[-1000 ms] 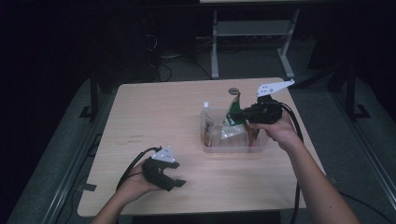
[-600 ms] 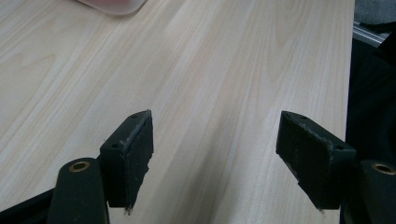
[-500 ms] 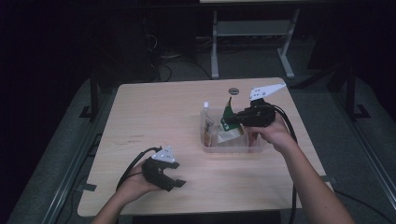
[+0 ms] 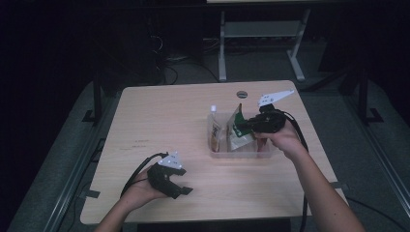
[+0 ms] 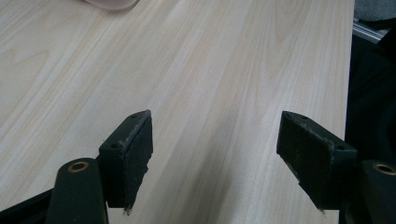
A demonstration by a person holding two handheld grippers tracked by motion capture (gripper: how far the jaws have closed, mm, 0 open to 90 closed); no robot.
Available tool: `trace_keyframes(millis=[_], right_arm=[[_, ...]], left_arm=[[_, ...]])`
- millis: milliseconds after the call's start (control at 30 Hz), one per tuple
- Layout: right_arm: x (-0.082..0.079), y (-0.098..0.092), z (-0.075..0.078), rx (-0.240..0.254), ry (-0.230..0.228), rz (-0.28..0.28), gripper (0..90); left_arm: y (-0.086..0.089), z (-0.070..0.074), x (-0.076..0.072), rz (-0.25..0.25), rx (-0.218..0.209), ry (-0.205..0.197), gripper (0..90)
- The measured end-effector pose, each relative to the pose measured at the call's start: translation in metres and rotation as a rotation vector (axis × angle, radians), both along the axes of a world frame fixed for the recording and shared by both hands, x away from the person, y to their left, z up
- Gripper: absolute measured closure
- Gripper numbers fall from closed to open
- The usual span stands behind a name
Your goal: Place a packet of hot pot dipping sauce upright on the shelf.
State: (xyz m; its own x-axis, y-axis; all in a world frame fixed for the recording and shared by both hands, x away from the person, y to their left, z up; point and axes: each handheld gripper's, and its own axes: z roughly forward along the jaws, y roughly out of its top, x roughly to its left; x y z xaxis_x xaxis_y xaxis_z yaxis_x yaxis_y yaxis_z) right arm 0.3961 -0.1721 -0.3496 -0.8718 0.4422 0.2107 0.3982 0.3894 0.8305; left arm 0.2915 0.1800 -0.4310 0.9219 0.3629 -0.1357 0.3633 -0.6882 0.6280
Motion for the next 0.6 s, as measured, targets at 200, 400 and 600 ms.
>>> trace_keyframes(millis=[200,400,600], right_arm=[[0.0021,-0.0030,-0.0016,0.000,-0.001,-0.025,89.6],[0.0021,-0.0040,-0.0024,0.004,-0.011,-0.058,84.3],[-0.0005,-0.0046,0.0008,0.006,-0.014,-0.072,73.1]], left_arm=[[-0.0007,-0.0008,-0.0009,0.002,-0.001,0.005,26.7],[-0.0007,-0.0006,-0.0009,0.001,-0.001,0.005,26.7],[-0.0013,0.0003,0.0023,0.006,-0.011,0.007,26.6]])
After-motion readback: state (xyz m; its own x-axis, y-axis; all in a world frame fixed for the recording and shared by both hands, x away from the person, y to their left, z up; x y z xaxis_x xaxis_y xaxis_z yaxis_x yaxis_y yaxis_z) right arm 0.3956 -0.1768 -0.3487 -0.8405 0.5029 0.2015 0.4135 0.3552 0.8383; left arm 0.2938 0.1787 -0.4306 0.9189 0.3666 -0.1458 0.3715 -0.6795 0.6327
